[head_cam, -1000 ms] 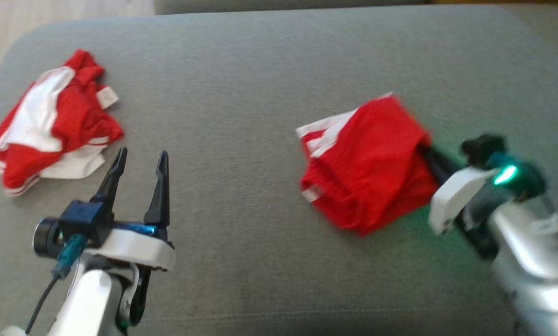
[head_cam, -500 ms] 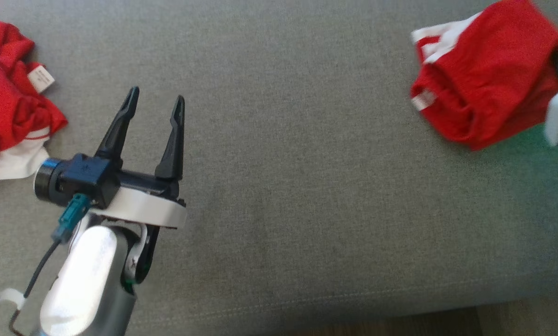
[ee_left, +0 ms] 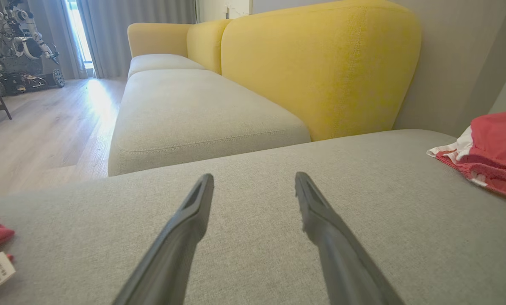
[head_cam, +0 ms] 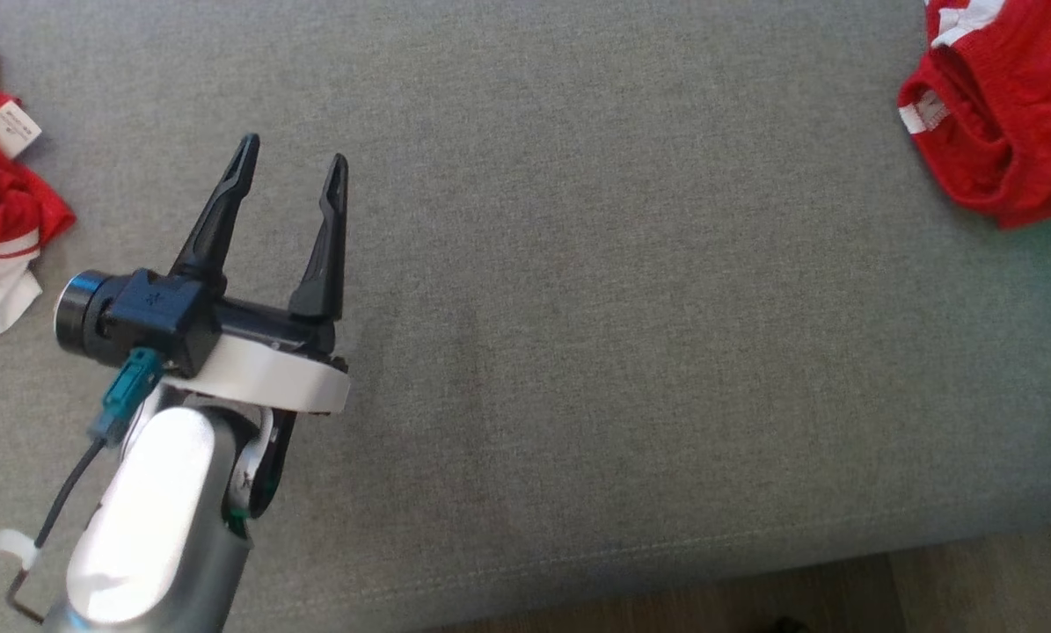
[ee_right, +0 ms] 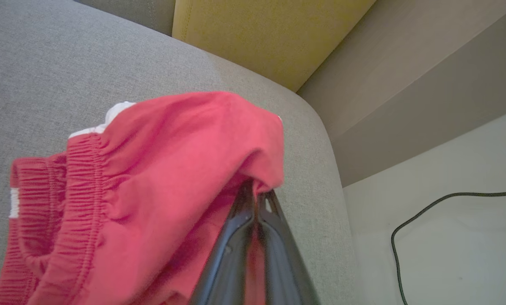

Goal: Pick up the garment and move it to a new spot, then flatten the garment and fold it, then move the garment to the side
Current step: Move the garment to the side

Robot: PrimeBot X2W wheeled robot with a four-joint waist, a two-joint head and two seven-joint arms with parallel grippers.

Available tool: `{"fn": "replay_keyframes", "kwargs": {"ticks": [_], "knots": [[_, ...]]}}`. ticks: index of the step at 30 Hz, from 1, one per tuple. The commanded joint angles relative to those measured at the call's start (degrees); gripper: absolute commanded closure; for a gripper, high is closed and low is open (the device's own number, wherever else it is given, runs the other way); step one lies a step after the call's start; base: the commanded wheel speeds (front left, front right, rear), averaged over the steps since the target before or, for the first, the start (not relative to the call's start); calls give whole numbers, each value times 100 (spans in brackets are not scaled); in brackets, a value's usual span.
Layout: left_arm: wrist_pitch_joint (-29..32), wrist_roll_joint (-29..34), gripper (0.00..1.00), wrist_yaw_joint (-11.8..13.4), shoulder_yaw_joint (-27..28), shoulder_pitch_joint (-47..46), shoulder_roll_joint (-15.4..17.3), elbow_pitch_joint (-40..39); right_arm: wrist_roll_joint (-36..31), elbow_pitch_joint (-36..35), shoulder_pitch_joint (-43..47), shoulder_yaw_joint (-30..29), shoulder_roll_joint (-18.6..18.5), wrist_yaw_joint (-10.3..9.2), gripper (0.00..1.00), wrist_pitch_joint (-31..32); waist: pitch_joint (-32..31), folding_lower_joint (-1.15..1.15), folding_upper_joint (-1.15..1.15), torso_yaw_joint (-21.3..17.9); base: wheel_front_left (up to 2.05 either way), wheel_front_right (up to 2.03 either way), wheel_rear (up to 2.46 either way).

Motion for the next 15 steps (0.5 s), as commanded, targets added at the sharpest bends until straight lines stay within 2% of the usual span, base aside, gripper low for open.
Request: {"fn": "replay_keyframes", "kwargs": {"ticks": [1, 5, 6, 7, 8, 9, 15], "knots": [[-16, 46, 0, -27, 174, -239, 143, -206, -24, -202, -56, -12, -222, 20, 100, 15, 55, 0, 0, 3, 0, 0, 0], [-23, 47, 0, -45, 138, -308, 145, -217, -185, -287, -42, -76, -230, 20, 100, -20, 152, 0, 0, 11, 0, 0, 0], [-25, 43, 0, -46, 137, -314, 151, -216, -241, -301, -30, -112, -215, 20, 91, -40, 176, 0, 0, 7, 0, 0, 0], [-28, 38, 0, -48, 137, -318, 156, -213, -294, -313, -15, -156, -184, 20, 75, -56, 197, 0, 0, 2, 0, 0, 0], [-31, 33, 0, -51, 136, -322, 162, -208, -350, -339, 6, -171, -148, 20, 54, -76, 212, 0, 0, -2, 0, 0, 0], [-33, 29, 0, -52, 136, -324, 168, -201, -412, -354, 13, -217, -119, 20, 0, -98, 226, 0, 0, -11, 0, 0, 0], [-46, 4, 0, -61, 103, -315, 185, -128, -838, -372, 222, -820, 156, 20, 0, -53, 167, 0, 0, -48, 0, 0, 0]]}}
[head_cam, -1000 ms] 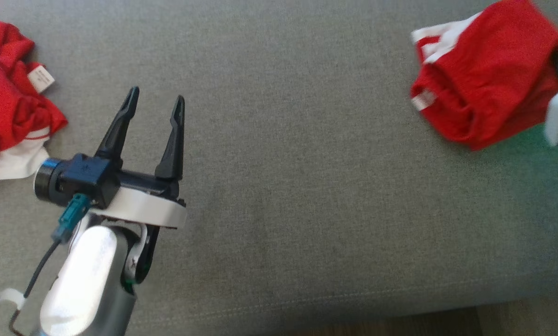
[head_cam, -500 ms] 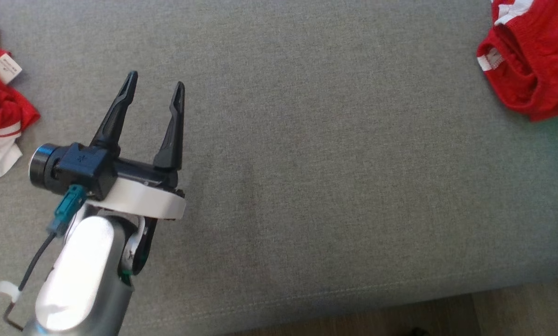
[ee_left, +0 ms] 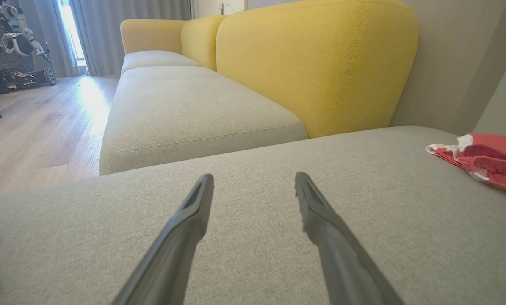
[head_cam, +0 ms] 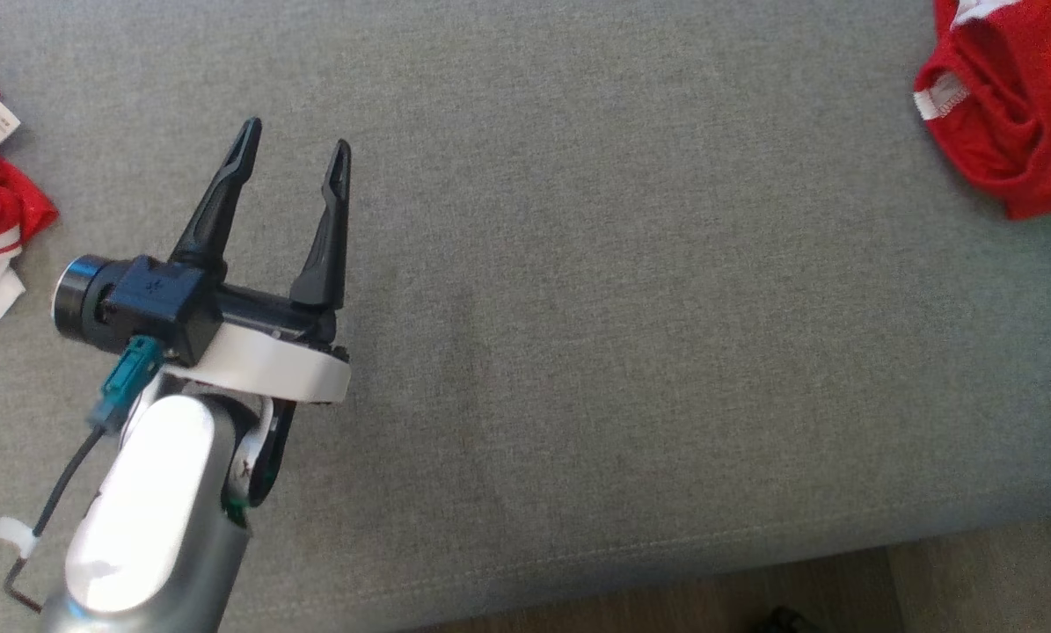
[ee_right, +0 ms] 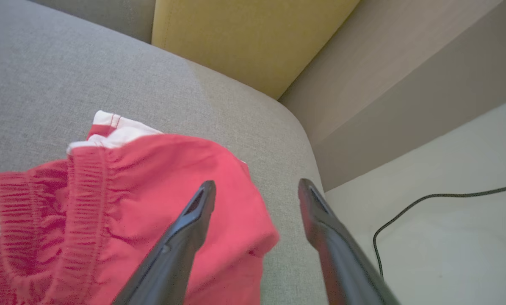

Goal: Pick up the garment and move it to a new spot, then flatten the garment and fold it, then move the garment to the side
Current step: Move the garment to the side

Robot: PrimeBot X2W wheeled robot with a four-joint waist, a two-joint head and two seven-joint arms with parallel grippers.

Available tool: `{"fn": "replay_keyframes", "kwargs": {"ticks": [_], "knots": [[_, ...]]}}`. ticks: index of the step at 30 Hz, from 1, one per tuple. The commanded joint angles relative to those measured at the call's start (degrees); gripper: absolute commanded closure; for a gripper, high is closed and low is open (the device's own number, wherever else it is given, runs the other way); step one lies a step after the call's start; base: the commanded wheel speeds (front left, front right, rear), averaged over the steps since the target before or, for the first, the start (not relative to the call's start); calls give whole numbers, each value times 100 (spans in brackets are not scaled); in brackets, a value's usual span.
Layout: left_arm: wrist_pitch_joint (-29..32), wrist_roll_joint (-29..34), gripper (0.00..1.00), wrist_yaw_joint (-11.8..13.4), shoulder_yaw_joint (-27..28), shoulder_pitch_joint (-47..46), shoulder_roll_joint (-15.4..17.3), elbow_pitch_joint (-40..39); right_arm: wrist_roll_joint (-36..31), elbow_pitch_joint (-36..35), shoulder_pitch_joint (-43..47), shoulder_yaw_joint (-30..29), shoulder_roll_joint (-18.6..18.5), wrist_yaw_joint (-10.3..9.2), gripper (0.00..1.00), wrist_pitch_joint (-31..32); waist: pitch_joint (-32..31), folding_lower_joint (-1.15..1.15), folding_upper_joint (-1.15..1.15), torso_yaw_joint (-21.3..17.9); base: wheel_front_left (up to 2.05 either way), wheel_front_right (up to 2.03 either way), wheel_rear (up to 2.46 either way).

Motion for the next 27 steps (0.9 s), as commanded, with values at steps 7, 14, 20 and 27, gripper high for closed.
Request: {"fn": "replay_keyframes", "kwargs": {"ticks": [7, 14, 20, 27], "knots": [[-50, -62, 0, 14, 147, -2, 171, -62, -258, -870, 935, -1088, 648, 20, 0, -285, -327, 0, 0, -74, 0, 0, 0], [-42, -212, 0, 131, 253, 294, 189, 15, -357, -2066, 1882, -1692, 1741, 20, 0, -615, -699, 0, 0, -109, 0, 0, 0], [-47, -354, 0, 249, 337, 552, 152, 80, -298, -2858, 2526, -1775, 2477, 20, 0, -893, -956, 0, 0, 20, 0, 0, 0], [-73, -488, 0, 332, 434, 751, 122, 200, -273, -3370, 2956, -1670, 2990, 20, 0, -1096, -1164, 0, 0, 281, 0, 0, 0]]}}
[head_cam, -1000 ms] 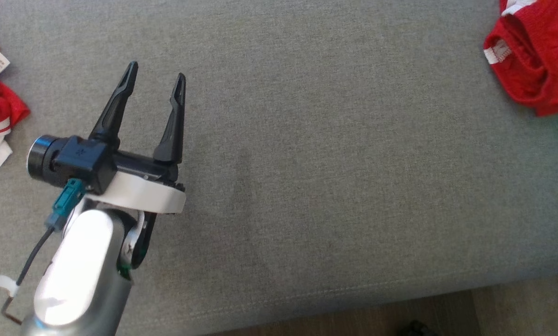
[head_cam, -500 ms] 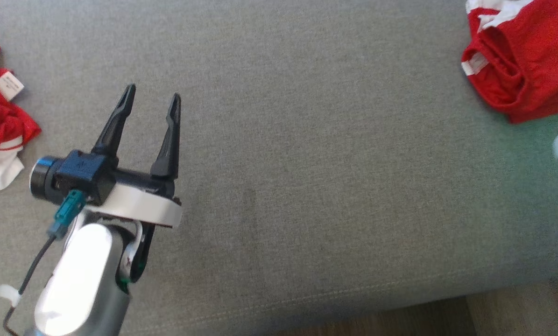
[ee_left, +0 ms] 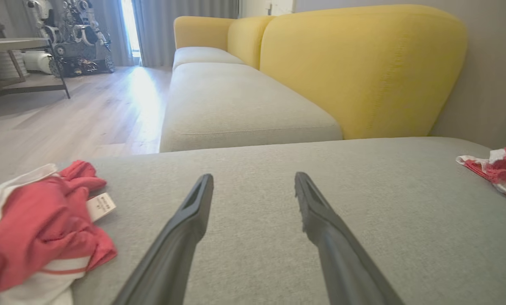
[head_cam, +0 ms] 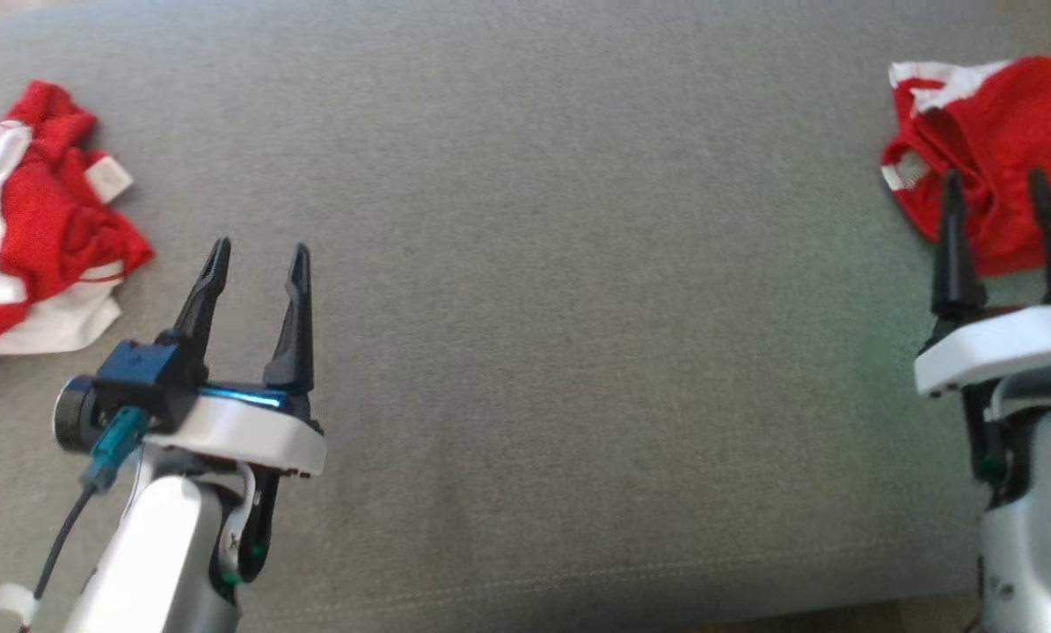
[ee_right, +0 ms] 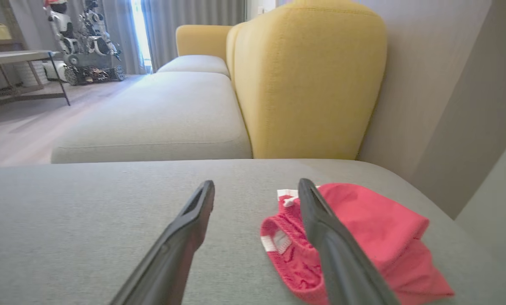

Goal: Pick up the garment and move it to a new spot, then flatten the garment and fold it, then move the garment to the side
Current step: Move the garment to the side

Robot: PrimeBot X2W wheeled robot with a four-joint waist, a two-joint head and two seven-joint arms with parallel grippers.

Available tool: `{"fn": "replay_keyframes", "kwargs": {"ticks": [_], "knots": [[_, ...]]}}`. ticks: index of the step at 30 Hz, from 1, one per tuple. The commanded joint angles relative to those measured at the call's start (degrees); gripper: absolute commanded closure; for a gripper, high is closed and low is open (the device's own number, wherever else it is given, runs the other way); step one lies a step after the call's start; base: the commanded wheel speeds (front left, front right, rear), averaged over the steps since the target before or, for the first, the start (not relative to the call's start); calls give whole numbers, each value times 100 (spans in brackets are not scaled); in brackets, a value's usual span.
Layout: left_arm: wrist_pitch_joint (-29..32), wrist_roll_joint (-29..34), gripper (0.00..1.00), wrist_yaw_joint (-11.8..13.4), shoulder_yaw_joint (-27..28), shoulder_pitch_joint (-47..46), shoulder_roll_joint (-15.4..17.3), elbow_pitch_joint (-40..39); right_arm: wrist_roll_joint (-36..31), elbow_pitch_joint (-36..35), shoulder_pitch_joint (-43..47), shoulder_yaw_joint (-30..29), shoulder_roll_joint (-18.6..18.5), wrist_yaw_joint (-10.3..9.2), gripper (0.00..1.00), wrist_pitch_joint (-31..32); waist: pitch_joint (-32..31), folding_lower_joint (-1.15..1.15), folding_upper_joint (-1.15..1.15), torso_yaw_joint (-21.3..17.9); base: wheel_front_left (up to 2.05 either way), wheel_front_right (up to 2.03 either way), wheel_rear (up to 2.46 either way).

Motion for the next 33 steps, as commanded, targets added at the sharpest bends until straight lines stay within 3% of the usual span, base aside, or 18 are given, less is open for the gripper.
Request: {"fn": "replay_keyframes", "kwargs": {"ticks": [1, 14, 33], "knots": [[-44, -28, 0, 30, 236, -90, 92, -150, 50, -243, 9, 139, 10, 20, 0, -63, -87, 0, 0, 111, 0, 0, 0], [-104, -169, 0, 74, 336, 258, 74, 147, 334, -179, 612, 499, 229, 20, 0, -414, -526, 0, 0, 577, 0, 0, 0], [-86, -268, 0, 173, 329, 801, 117, 158, 532, -96, 1230, 709, 232, 20, 0, -674, -1019, 0, 0, 556, 0, 0, 0]]}}
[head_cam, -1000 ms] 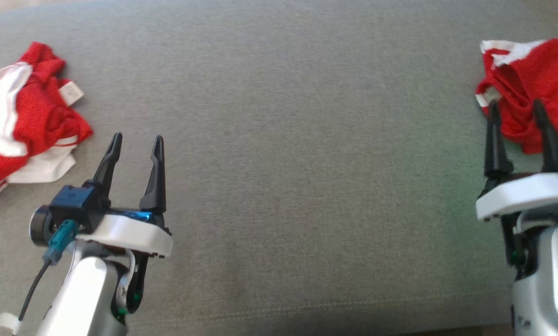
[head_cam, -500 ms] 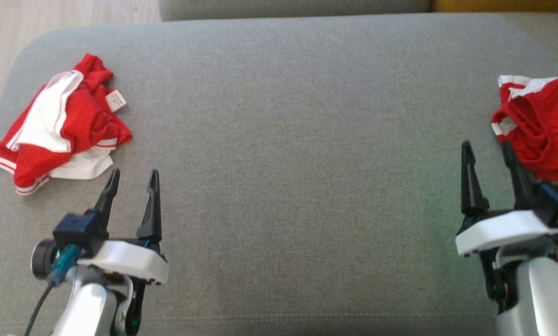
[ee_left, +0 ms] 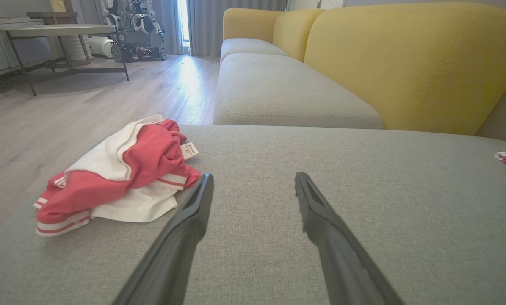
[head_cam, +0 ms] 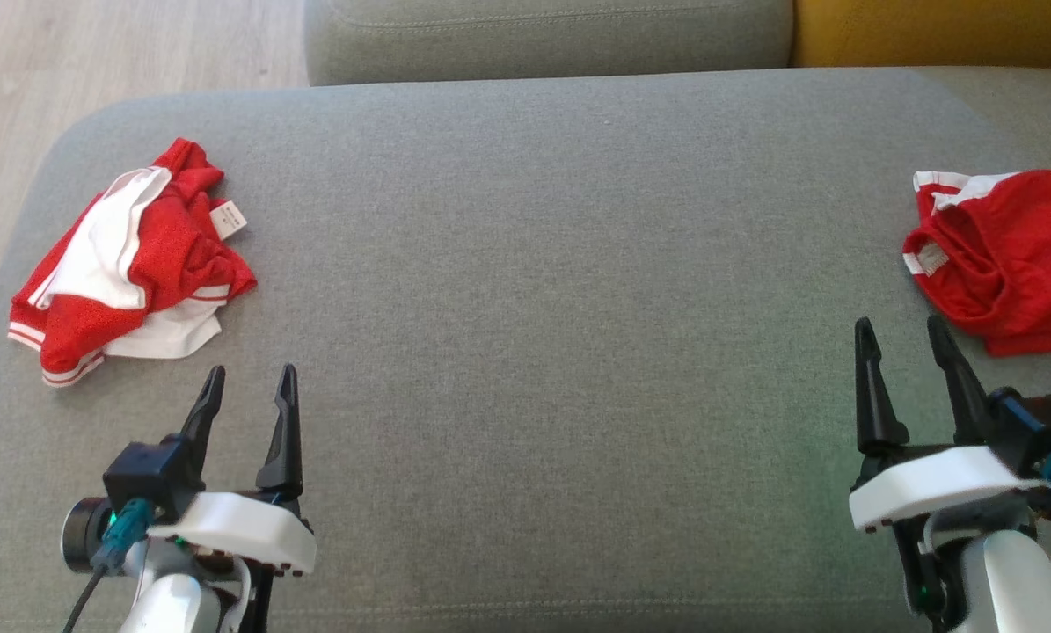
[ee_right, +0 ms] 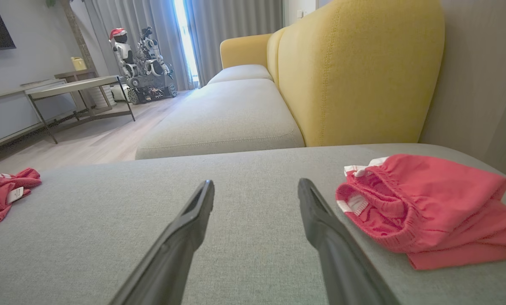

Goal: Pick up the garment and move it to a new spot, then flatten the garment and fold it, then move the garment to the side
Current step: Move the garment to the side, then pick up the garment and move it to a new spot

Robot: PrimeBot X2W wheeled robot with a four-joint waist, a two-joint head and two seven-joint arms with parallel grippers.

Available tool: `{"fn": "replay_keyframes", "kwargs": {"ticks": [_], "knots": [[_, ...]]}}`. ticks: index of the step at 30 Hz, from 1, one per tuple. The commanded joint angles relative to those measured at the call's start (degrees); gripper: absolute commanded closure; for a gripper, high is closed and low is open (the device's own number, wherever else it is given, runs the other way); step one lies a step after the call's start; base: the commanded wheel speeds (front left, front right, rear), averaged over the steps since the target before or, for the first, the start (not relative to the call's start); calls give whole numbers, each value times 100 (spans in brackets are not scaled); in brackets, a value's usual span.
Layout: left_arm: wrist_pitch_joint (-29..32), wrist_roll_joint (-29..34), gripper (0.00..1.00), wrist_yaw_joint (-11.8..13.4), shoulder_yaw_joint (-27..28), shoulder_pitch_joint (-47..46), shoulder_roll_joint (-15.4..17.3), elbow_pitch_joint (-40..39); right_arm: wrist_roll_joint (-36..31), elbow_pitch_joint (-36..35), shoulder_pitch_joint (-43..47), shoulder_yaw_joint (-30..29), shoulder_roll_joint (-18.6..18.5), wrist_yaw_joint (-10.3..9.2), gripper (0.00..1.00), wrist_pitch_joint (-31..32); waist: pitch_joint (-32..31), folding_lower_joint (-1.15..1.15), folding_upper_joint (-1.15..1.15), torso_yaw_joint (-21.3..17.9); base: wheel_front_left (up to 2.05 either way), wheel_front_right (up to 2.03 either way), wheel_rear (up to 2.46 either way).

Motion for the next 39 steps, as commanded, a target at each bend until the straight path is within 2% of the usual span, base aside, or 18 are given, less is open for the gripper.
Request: {"fn": "replay_keyframes", "kwargs": {"ticks": [1, 25, 30, 39], "knots": [[-19, -39, 0, 30, 212, -168, 127, -189, 43, -214, -55, 134, -15, 20, 0, -50, 1, 0, 0, -11, 0, 0, 0], [63, -88, 0, 81, 91, -207, 182, -254, -12, -315, 18, 105, -15, 20, 0, -19, -12, 0, 0, 12, 0, 0, 0], [46, -118, 0, 115, 103, -264, 137, -219, -80, -415, 53, 60, -15, 20, 0, 50, -11, 0, 0, 307, 0, 0, 0], [-18, -144, 0, 92, 184, -407, 138, -79, -138, -662, 157, 195, -15, 20, 0, 198, -75, 0, 0, 1210, 0, 0, 0]]}}
